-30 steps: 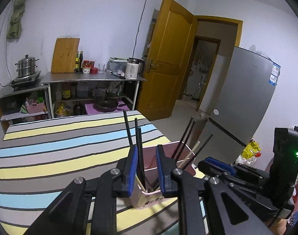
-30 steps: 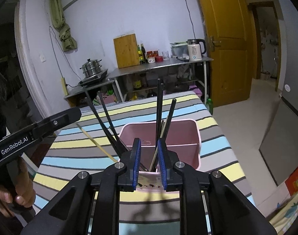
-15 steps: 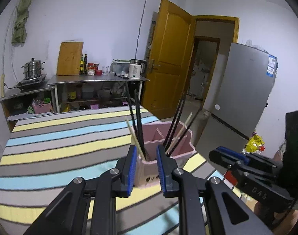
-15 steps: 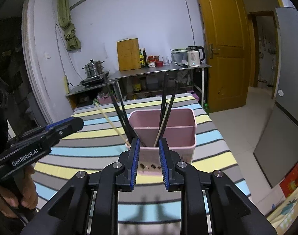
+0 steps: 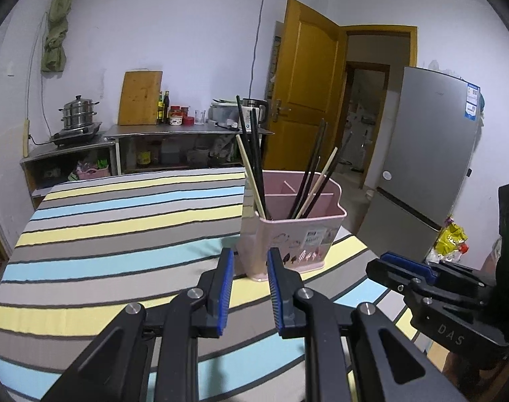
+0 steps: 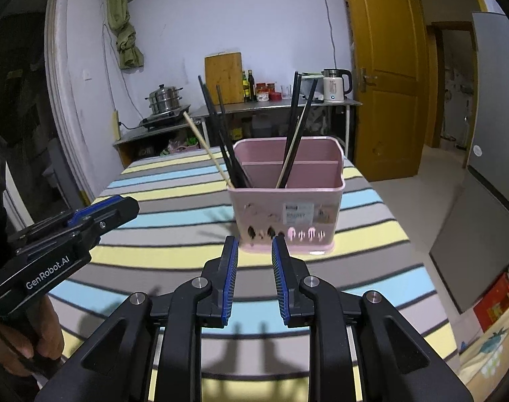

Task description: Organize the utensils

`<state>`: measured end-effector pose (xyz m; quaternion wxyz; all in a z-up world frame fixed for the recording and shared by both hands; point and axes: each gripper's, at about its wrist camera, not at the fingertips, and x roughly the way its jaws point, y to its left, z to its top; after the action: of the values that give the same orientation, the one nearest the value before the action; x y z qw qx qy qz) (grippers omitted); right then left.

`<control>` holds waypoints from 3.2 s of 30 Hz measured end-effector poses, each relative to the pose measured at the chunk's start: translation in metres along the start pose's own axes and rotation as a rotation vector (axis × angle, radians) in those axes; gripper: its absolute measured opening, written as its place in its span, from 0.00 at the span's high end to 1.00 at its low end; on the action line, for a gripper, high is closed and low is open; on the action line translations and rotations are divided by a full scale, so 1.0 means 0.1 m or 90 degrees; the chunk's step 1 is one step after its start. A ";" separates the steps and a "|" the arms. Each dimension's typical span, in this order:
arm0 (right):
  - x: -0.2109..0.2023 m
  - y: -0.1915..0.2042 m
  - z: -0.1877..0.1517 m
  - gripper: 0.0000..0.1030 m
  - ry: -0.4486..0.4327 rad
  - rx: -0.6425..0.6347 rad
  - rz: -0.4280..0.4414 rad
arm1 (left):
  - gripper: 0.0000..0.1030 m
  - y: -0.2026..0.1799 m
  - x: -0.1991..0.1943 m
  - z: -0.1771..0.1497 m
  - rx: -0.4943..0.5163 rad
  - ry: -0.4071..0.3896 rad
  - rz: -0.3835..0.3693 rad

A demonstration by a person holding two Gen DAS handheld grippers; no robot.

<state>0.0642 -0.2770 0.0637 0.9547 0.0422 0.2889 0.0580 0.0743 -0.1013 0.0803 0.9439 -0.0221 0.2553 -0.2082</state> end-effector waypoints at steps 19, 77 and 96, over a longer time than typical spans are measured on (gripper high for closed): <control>-0.08 0.05 -0.23 0.78 0.004 0.004 -0.004 | 0.80 0.02 -0.08 -0.25 0.004 0.000 0.010; -0.07 0.10 -0.26 0.78 0.008 0.009 -0.002 | 0.80 -0.02 -0.10 -0.28 0.015 0.001 0.004; -0.07 0.09 -0.26 0.78 0.009 0.009 -0.002 | 0.80 -0.02 -0.11 -0.29 0.015 0.002 0.005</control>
<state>0.0429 -0.2677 0.0473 0.9523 0.0481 0.2962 0.0548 0.0511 -0.0969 0.0608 0.9444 -0.0098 0.2547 -0.2078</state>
